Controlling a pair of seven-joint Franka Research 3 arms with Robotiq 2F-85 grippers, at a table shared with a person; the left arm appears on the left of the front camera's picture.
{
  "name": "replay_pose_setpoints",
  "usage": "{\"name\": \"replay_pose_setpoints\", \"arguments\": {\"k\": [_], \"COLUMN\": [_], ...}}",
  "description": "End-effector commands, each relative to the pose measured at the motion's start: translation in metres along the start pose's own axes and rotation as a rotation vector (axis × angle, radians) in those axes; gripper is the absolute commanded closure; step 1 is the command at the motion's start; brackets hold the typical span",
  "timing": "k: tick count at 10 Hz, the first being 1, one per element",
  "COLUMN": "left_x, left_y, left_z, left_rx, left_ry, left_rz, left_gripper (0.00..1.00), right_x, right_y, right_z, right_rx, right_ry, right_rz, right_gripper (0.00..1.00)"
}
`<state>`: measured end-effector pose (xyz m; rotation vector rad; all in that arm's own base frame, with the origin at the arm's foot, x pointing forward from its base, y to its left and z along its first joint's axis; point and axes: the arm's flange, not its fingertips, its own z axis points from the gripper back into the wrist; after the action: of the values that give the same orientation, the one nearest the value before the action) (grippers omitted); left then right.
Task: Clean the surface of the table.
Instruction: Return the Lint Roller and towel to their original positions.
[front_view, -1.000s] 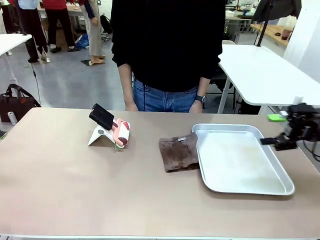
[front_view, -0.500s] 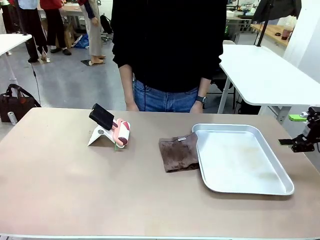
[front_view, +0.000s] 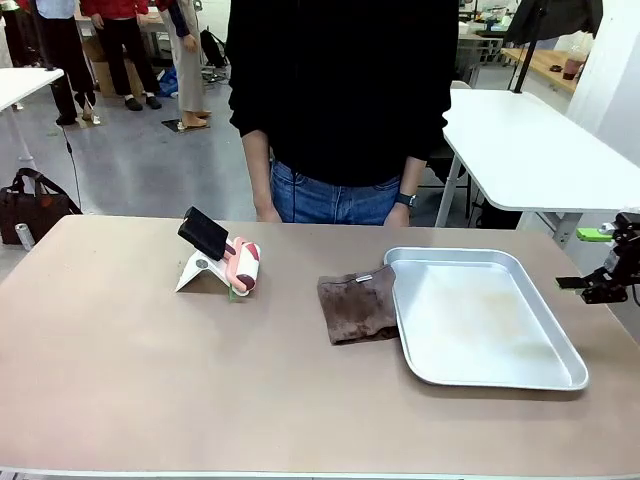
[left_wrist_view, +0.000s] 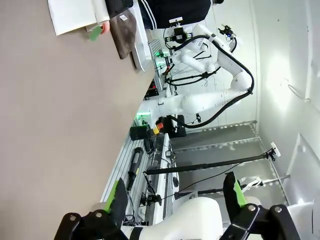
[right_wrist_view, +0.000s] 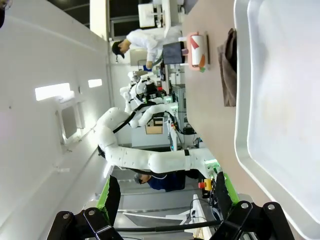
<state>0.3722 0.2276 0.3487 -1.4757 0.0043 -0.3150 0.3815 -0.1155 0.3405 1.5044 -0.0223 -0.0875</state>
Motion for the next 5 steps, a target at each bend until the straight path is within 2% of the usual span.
{"name": "replay_pose_setpoints", "arguments": {"k": [1,5], "left_x": [-0.0013,-0.0013], "left_y": [-0.0039,-0.0039], "left_z": [-0.0007,-0.0007], "left_rx": [-0.015,-0.015], "left_ry": [-0.017,-0.017], "left_rz": [0.005,0.005], "left_gripper": [0.0,0.0], "right_x": [-0.0033,-0.0033], "right_y": [0.0011,0.0011], "right_z": [-0.0005,-0.0005], "right_rx": [-0.005,-0.005], "right_ry": [0.007,0.007], "right_rz": [-0.001,-0.001], "right_gripper": [0.0,0.0]}}
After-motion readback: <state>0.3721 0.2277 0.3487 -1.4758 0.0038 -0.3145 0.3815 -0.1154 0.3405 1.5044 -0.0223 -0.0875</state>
